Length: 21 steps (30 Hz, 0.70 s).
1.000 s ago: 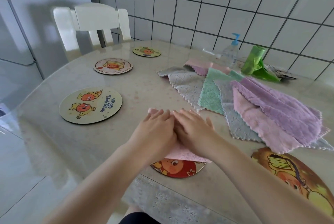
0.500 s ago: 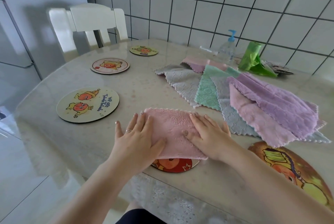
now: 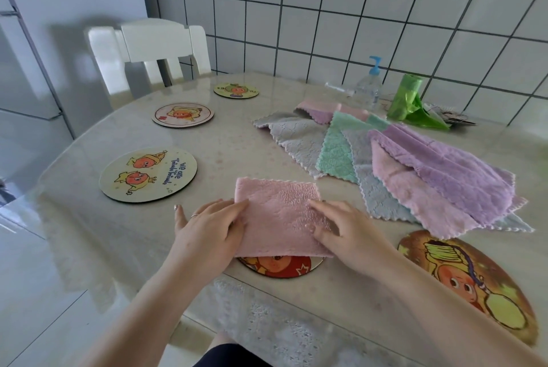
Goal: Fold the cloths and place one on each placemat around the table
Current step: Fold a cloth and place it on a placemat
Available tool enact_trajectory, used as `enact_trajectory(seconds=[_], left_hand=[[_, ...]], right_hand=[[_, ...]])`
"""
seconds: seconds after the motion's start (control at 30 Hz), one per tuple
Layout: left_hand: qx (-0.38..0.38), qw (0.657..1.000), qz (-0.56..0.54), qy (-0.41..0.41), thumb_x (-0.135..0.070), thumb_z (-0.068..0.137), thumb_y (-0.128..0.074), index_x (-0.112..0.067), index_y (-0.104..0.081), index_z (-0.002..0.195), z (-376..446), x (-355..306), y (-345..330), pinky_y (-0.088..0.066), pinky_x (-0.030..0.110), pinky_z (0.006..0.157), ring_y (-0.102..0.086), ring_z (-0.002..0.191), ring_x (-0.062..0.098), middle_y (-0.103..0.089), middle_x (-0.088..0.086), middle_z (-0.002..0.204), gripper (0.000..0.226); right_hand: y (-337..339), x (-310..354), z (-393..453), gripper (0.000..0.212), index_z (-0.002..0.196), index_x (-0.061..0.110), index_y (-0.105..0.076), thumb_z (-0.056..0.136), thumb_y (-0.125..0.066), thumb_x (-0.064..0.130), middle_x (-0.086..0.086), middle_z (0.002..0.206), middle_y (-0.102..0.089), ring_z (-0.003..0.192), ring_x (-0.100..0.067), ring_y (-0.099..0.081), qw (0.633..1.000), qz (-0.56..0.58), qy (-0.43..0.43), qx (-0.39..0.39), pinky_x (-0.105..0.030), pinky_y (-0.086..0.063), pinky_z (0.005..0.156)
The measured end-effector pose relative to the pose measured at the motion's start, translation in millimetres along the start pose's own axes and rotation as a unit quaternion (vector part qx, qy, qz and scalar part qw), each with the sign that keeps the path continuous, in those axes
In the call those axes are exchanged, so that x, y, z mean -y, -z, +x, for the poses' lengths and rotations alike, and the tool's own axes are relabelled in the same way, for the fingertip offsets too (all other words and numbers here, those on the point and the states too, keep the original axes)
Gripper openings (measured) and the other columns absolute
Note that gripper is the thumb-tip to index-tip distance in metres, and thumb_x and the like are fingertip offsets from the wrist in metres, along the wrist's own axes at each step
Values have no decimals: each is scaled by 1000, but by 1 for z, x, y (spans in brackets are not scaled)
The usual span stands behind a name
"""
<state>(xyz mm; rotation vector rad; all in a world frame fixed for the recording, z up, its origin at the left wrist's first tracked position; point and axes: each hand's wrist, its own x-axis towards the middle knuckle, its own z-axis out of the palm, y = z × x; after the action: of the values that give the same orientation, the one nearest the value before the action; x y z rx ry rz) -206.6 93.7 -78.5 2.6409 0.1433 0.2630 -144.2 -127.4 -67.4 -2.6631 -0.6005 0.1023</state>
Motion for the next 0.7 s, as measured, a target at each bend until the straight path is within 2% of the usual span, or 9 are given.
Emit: enact_trajectory(seconds=[0.13, 0.23, 0.3, 0.37, 0.4, 0.47, 0.53, 0.63, 0.7], left_hand=[[-2, 998, -60, 0, -26, 96, -40, -37, -49, 130, 4, 2, -3, 6, 52, 113, -38, 129, 7, -45, -16, 137, 37], [-18, 994, -104, -8, -15, 92, -48, -29, -52, 130, 6, 0, -3, 4, 46, 115, -45, 117, 4, -45, -15, 134, 40], [-38, 989, -143, -27, -8, 89, -52, -24, -54, 129, 8, 0, -6, -11, 39, 118, -44, 110, -1, -46, -19, 128, 43], [-48, 978, -201, -29, -2, 86, -54, -23, -56, 127, 10, -1, -6, -34, 17, 104, -45, 107, -6, -44, -29, 119, 46], [-53, 973, -222, -30, 0, 85, -55, -25, -56, 126, 11, -3, -5, -38, 11, 97, -48, 106, -8, -44, -32, 117, 48], [-55, 962, -265, -21, 2, 85, -56, -39, -56, 120, 16, -6, -1, -42, 15, 94, -52, 107, -6, -50, -27, 120, 54], [-24, 929, -368, 27, 7, 84, -52, -50, -56, 109, 26, -10, 4, -45, 23, 94, -55, 110, -2, -56, -20, 124, 63], [49, 876, -472, 81, 14, 83, -42, -46, -65, 106, 54, -17, 11, -41, 34, 80, -57, 96, 19, -65, 10, 114, 68], [75, 852, -512, 82, 17, 83, -37, -38, -65, 110, 80, -22, 14, -45, 34, 77, -59, 91, 26, -65, 19, 110, 68]], right_hand=[[-6, 7, 6, 56, 143, 42, -23, 91, -35, 58, 2, 151, -26, 141, -13, -17, 999, -34, -15, 24, -49, -11, 113], [-4, 9, 11, 58, 142, 41, -29, 88, -45, 57, 3, 152, -28, 141, -12, -17, 1000, 2, -12, 10, -49, -8, 114], [-3, 9, 12, 62, 141, 36, -34, 85, -53, 54, 5, 149, -33, 139, -12, -24, 1000, 29, -4, -8, -51, -11, 114], [-4, 11, 11, 67, 141, 30, -36, 82, -60, 49, 5, 142, -40, 133, -12, -34, 997, 66, 18, -33, -52, -20, 112], [-4, 10, 12, 69, 141, 28, -37, 81, -63, 46, 5, 140, -42, 131, -11, -37, 995, 85, 29, -45, -47, -25, 111], [-4, 9, 14, 69, 141, 26, -37, 80, -68, 38, 9, 136, -43, 125, -5, -40, 989, 123, 40, -74, -21, -28, 109], [-1, 7, 18, 68, 141, 28, -38, 81, -70, 29, 13, 135, -41, 123, 2, -38, 980, 171, 34, -101, 2, -23, 96], [6, 1, 33, 64, 137, 38, -39, 82, -69, 25, 24, 138, -32, 123, 17, -29, 957, 266, 9, -119, 8, -17, 93], [11, -5, 50, 57, 129, 45, -44, 82, -69, 25, 31, 135, -38, 120, 20, -34, 930, 350, -4, -112, -4, -24, 103]])
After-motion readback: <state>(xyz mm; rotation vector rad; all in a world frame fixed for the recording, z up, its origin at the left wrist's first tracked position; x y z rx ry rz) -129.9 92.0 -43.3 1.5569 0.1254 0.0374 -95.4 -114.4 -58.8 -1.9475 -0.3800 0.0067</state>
